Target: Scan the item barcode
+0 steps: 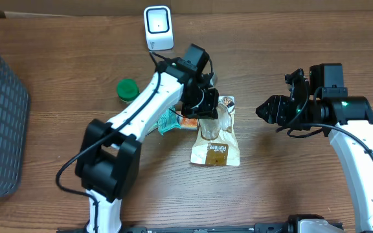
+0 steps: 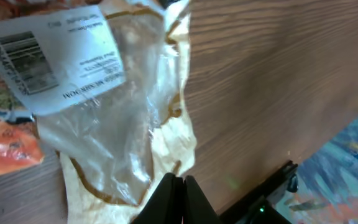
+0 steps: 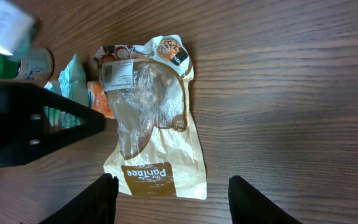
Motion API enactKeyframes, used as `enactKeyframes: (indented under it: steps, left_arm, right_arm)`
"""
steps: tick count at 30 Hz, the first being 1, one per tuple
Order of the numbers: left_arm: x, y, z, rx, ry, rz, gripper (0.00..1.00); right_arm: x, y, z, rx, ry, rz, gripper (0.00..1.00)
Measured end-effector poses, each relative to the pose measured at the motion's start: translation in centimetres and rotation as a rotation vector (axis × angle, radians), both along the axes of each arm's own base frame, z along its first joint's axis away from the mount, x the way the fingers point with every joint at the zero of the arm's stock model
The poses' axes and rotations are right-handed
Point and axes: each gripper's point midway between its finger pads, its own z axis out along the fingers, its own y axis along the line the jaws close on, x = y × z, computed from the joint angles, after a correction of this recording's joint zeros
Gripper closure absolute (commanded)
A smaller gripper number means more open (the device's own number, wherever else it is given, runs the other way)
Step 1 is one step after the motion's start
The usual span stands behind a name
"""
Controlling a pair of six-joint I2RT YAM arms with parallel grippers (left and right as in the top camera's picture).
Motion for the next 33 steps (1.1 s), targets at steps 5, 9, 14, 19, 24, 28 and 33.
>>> enactKeyframes:
  steps: [5,9,14,19,24,28,33]
  left_arm:
    - [-0.8,0.5,-3.1,0.063,0.092,0.015,0.96]
    - [-1.6,1.5,-5.6,0.140,0.156,0.021,0.96]
    - [-1.5,1.9,-6.1,0.168,0.152,0.023,0.96]
    - [-1.3,2.3,-6.4,0.192,0.136,0.027,0.96]
    - [-1.8,2.3,-7.2,0.204,0.138,0.022,0.96]
    - [-2.4,2.7,-8.0,0.216,0.160,0.031,0.96]
    - [-2.8,2.9,-8.5,0.222,0.173,0.036,0.96]
  right_arm:
    - [0.0,0.0,0.0,0.000,0.000,0.000,0.44]
    - [0.0,0.0,0.0,0.000,0.000,0.000,0.45]
    - [0.0,0.0,0.0,0.000,-0.002,0.000,0.44]
    - [0.0,0.0,0.0,0.000,-0.002,0.000,0.44]
    - [0.2,0.0,-0.8,0.004,0.032,-0.014,0.45]
    - [0.6,0.0,-3.0,0.009,0.108,-0.018,0.44]
    - [1.1,1.0,-5.9,0.062,0.195,0.021,0.33]
